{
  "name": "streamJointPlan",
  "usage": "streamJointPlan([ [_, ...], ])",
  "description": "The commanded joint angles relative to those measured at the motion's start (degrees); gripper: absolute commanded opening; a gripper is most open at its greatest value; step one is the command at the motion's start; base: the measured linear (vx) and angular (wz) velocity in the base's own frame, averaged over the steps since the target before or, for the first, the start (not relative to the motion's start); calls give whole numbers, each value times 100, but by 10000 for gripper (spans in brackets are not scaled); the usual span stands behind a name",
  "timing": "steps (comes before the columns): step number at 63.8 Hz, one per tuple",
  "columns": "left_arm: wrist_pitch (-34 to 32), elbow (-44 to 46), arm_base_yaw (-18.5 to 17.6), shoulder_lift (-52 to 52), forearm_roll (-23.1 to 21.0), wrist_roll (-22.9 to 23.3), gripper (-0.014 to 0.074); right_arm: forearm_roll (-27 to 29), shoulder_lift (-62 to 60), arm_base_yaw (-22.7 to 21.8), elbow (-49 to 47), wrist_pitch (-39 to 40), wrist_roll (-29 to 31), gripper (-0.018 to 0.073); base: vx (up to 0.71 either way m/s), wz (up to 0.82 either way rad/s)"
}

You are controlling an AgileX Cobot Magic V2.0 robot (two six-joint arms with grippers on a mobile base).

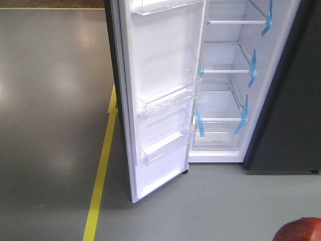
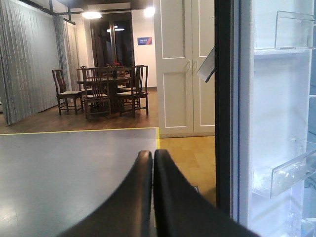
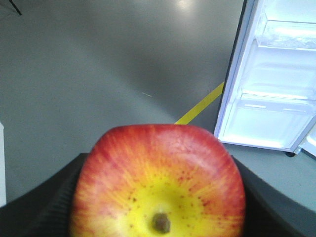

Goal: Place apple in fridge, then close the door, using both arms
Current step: 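Approach the open refrigerator door bins, keeping the apple held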

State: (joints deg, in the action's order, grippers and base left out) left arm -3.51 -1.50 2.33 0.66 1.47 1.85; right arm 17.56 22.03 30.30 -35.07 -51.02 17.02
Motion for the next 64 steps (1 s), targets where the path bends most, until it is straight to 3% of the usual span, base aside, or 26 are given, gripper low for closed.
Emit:
streamJointPlan([
  [1, -391, -118, -9, 90, -15, 58, -6, 103, 38, 2, -157, 410, 50, 387, 14, -2],
  [64, -391, -118, -9, 90, -15, 58, -6, 103, 38, 2, -157, 410, 50, 387, 12, 0],
])
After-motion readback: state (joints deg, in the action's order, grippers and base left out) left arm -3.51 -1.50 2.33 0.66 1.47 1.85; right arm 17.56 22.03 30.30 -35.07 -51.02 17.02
